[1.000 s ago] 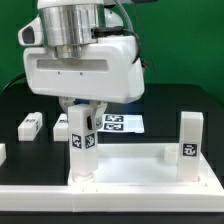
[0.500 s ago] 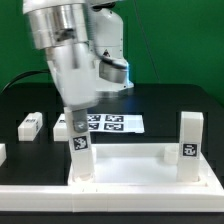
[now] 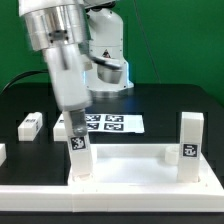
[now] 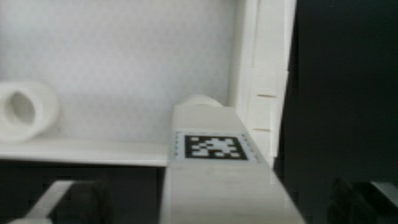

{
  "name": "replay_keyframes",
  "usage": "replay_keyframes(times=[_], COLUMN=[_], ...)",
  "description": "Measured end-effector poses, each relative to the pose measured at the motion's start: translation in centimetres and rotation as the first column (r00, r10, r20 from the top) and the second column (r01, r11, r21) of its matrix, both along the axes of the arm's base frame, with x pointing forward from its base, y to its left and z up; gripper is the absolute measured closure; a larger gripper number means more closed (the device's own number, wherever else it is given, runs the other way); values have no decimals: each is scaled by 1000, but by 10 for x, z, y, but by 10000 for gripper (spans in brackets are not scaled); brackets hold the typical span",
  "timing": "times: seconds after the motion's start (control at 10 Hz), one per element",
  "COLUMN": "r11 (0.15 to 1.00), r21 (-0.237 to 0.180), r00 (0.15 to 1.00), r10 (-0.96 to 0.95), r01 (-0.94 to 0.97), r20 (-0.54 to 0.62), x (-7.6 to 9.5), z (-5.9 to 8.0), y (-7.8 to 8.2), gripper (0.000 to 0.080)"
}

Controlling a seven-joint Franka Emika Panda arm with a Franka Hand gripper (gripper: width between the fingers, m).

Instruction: Assemble desk

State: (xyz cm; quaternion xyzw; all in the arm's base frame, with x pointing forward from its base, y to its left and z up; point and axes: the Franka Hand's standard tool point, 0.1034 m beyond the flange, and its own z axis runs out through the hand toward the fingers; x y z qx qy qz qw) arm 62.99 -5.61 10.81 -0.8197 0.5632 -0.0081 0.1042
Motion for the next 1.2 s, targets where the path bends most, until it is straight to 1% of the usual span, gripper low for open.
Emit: replay_keyframes(times=[0.1,0.2,0.3,0.5,0.6,0.7,0.8,0.9,1.0,1.1,1.2], r11=[984,958,949,899,839,708,579,570,586,586,594], r21=[-33,-54,-59,-84,-113,-168,-200,-198,-196,-196,-194], r00=[984,958,948,898,840,715,588,578,595,595,602], r10=[177,283,314,435,540,699,809,816,804,804,798], r01=[-176,-281,-311,-430,-532,-686,-790,-798,-786,-786,-781], r20=[33,47,49,59,56,31,17,18,19,19,19], x=[1,0,0,-1,-1,2,4,4,4,4,4], z=[3,6,5,4,4,5,6,5,5,5,5], y=[0,1,1,0,0,0,3,7,6,5,5], gripper=[157,157,151,150,150,150,150,150,278,278,417])
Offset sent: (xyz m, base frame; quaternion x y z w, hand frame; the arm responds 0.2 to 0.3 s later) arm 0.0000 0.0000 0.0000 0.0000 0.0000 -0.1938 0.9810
